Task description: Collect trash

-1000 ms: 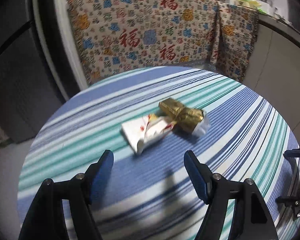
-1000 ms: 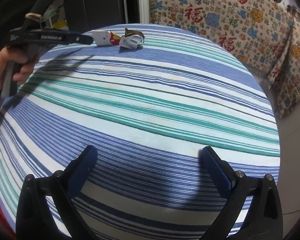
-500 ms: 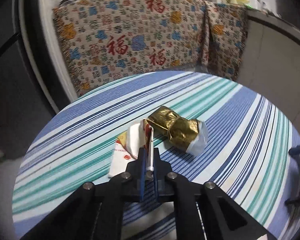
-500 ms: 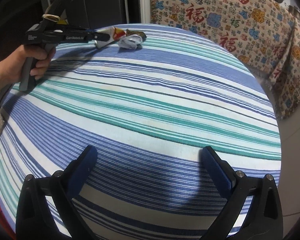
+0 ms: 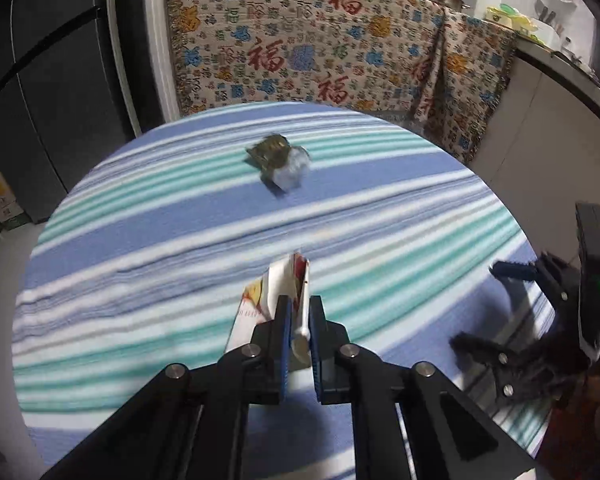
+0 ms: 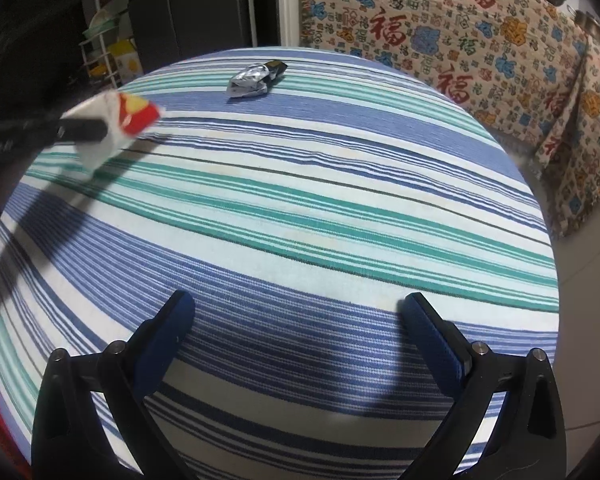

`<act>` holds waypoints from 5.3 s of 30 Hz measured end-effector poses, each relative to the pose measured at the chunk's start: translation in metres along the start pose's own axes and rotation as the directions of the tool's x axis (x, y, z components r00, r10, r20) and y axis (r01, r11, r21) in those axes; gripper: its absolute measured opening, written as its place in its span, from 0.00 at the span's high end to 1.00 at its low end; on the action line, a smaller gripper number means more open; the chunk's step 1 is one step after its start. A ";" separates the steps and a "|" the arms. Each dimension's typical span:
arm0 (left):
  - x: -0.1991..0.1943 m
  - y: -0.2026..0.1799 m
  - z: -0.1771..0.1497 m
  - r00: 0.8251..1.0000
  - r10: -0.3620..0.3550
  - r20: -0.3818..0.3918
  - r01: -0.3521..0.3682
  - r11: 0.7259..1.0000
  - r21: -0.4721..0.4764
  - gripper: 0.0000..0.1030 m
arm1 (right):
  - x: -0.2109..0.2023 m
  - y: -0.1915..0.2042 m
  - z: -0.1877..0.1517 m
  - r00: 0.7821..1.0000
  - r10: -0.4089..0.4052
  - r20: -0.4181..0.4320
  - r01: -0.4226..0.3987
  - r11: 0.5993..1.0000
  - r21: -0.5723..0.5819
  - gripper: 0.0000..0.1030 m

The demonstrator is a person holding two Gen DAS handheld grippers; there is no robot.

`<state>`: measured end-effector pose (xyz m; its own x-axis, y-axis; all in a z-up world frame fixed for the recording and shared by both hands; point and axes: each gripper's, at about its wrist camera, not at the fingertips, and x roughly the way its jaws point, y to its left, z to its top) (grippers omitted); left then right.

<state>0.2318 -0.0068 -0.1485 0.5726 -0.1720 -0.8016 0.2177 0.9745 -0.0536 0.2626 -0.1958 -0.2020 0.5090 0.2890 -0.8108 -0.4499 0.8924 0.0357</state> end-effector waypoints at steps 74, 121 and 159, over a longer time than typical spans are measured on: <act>-0.001 0.000 -0.036 0.999 -0.038 0.024 0.041 0.992 -0.117 0.90 | -0.047 -0.027 0.006 0.988 0.145 -0.055 -0.141 0.987 0.073 0.23; -0.027 -0.233 0.017 0.967 -0.252 0.034 0.242 0.952 0.186 0.91 | -0.174 -0.154 -0.061 0.996 -0.078 0.040 0.060 0.937 0.343 0.75; 0.151 -0.424 0.047 0.933 -0.329 -0.148 0.357 0.896 0.263 0.40 | -0.102 -0.386 -0.182 0.982 -0.090 -0.167 0.182 0.698 0.693 0.02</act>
<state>0.2634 -0.4531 -0.2188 0.3460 -0.4595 -0.8180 0.6079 0.7739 -0.1776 0.2511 -0.6326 -0.2394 0.4175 0.1459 -0.8969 0.2871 0.9153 0.2825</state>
